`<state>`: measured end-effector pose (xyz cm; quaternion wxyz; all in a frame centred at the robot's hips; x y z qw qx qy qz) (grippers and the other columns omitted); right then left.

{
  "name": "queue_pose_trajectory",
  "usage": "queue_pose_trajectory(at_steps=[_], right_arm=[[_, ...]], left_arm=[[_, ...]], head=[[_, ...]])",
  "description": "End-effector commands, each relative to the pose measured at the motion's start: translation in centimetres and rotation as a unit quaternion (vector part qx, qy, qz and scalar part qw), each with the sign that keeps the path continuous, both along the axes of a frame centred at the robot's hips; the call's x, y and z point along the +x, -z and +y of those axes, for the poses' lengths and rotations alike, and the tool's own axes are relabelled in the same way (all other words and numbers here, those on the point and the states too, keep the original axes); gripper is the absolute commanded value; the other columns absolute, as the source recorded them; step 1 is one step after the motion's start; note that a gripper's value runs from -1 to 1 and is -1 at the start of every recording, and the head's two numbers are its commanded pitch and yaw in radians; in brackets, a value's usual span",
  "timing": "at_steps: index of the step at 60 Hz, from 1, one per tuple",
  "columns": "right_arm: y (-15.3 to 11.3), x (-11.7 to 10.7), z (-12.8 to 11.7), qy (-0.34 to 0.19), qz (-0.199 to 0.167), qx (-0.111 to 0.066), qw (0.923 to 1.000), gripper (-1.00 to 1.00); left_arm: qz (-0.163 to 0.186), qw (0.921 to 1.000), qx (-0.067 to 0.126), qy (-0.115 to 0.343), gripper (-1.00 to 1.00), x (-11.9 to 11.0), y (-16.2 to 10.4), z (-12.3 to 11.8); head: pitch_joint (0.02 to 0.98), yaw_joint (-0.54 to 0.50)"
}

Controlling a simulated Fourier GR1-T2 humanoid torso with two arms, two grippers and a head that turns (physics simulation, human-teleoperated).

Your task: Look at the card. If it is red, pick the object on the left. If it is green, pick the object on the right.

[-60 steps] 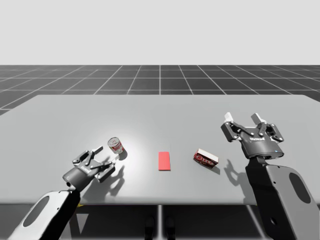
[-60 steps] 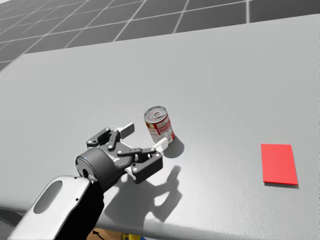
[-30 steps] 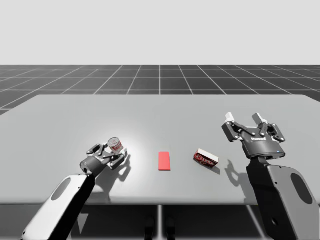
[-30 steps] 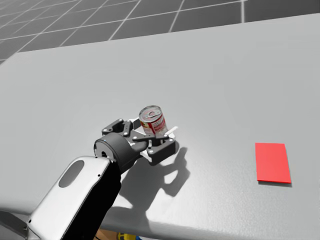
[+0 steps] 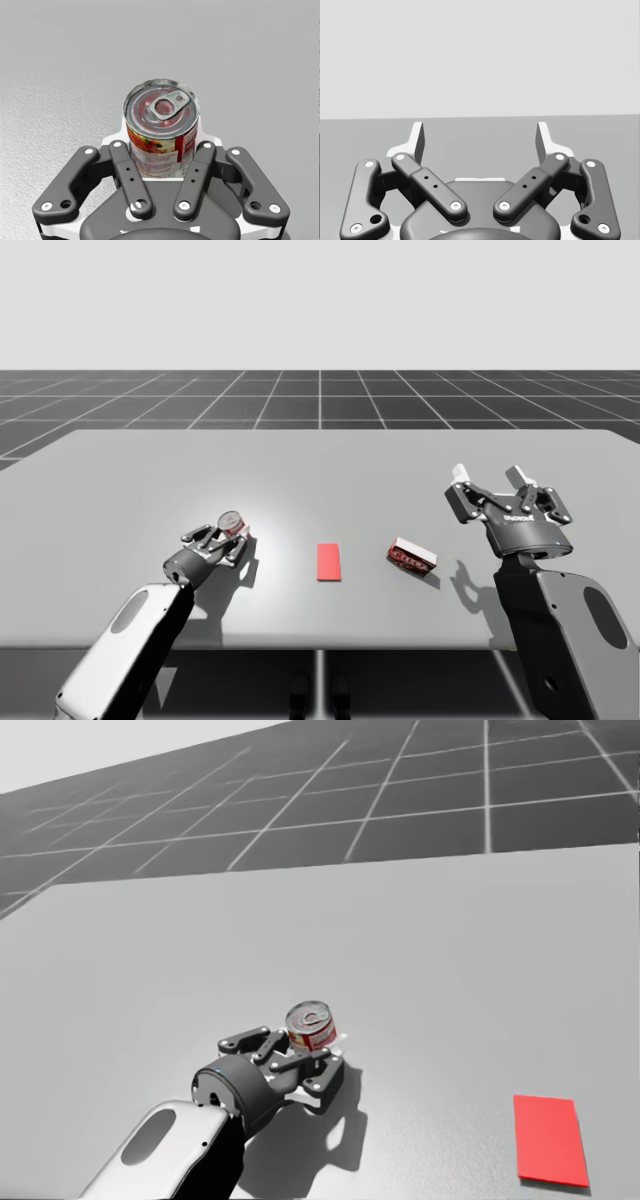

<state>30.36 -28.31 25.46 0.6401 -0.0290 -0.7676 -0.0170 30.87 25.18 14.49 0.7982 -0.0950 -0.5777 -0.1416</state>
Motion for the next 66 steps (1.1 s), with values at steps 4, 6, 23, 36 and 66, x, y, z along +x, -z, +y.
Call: queue_pose_trajectory(at_steps=[4, 6, 23, 36, 66], right_arm=[[0.0, 0.0, 0.0, 0.000, 0.001, 0.002, 1.0000, -1.00], [0.0, 0.1, 0.0, 0.000, 0.001, 0.002, 1.0000, -1.00], [0.0, 0.1, -0.1, 0.000, 0.003, 0.005, 1.0000, -1.00], [0.1, 0.2, -0.1, -0.001, 0.005, 0.004, 1.0000, -1.00], [0.0, 0.3, -0.2, -0.004, 0.005, 0.011, 0.9999, -1.00]], left_arm=[[0.028, 0.9986, 0.008, 0.045, 1.00, -0.8, 1.6, -0.2], [0.028, 0.9986, 0.008, 0.045, 1.00, -0.9, 1.7, -0.3], [0.003, 0.9986, 0.009, 0.052, 1.00, -1.2, 0.1, -0.7], [-0.040, 0.9975, 0.016, 0.057, 1.00, -1.0, -4.1, -1.0], [-0.162, 0.9838, 0.055, 0.052, 1.00, 0.5, -14.6, -0.7]], head=[[0.501, 0.35], [0.476, 0.35], [0.405, 0.36], [0.404, 0.36], [0.396, 0.37]])
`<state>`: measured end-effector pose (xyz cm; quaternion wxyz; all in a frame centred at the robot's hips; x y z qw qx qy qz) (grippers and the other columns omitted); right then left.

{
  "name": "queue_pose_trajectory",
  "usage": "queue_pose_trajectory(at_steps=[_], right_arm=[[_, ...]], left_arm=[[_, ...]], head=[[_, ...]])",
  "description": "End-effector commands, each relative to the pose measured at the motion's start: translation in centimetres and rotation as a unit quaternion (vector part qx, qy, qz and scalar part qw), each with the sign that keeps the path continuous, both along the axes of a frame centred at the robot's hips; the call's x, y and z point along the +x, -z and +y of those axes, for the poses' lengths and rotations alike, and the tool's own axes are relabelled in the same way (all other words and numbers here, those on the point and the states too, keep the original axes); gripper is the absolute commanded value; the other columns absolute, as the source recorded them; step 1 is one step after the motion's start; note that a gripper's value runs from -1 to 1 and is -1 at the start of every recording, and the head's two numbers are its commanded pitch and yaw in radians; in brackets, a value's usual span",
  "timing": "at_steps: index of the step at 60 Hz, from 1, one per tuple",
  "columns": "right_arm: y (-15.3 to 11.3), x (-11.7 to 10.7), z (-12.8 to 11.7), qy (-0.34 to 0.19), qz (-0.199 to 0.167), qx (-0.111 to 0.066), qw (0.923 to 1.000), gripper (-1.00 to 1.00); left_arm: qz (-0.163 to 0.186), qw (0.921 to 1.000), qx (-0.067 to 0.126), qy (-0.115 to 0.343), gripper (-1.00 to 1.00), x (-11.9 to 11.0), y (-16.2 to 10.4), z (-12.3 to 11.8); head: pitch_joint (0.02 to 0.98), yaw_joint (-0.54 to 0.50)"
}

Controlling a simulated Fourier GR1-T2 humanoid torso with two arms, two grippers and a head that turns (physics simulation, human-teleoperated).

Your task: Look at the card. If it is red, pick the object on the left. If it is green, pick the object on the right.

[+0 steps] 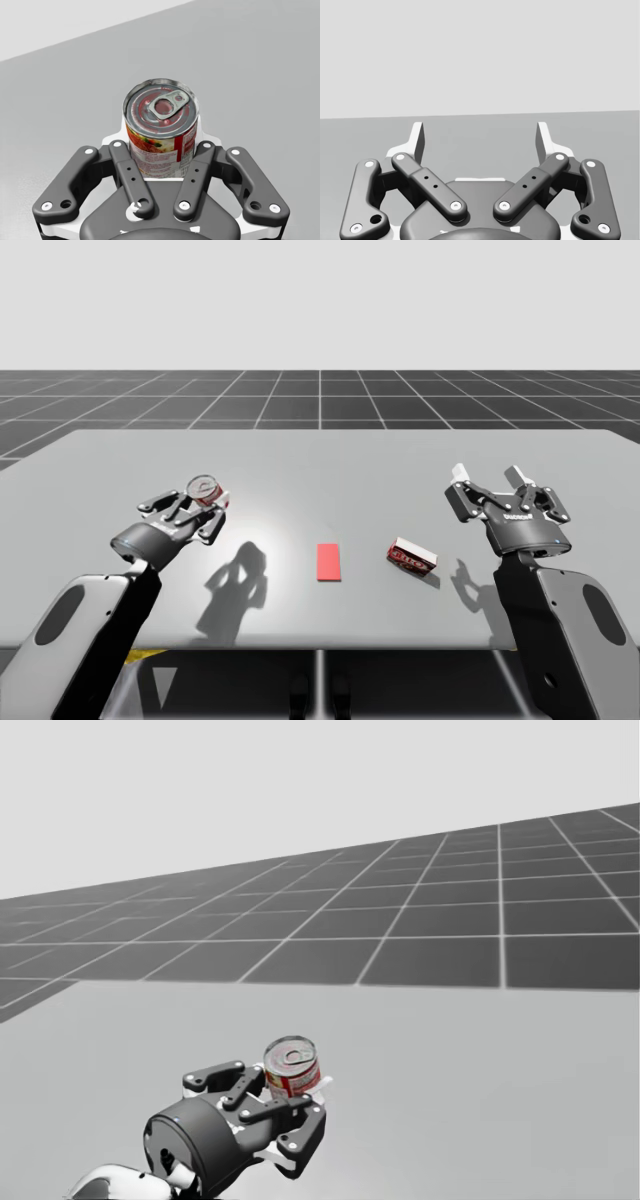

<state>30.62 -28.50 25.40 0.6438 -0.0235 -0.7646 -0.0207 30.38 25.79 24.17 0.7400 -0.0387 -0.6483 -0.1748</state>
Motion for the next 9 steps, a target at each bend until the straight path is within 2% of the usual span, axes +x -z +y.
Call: queue_pose_trajectory(at_steps=[1, 5, 9], right_arm=[[0.0, 0.0, -0.1, -0.002, 0.000, 0.004, 1.0000, -1.00], [0.0, 0.0, -0.1, -0.002, -0.001, 0.004, 1.0000, -1.00], [0.0, 0.0, -0.1, -0.002, -0.001, 0.004, 1.0000, -1.00]], left_arm=[[-0.062, 0.9962, 0.013, 0.059, 1.00, 1.0, -5.1, -1.3], [-0.091, 0.9944, 0.013, 0.053, 1.00, 1.1, -6.8, -1.3], [-0.135, 0.9894, -0.013, 0.053, 1.00, 0.9, -9.2, -1.3]], head=[[0.396, 0.37], [0.396, 0.38], [0.396, 0.38]])
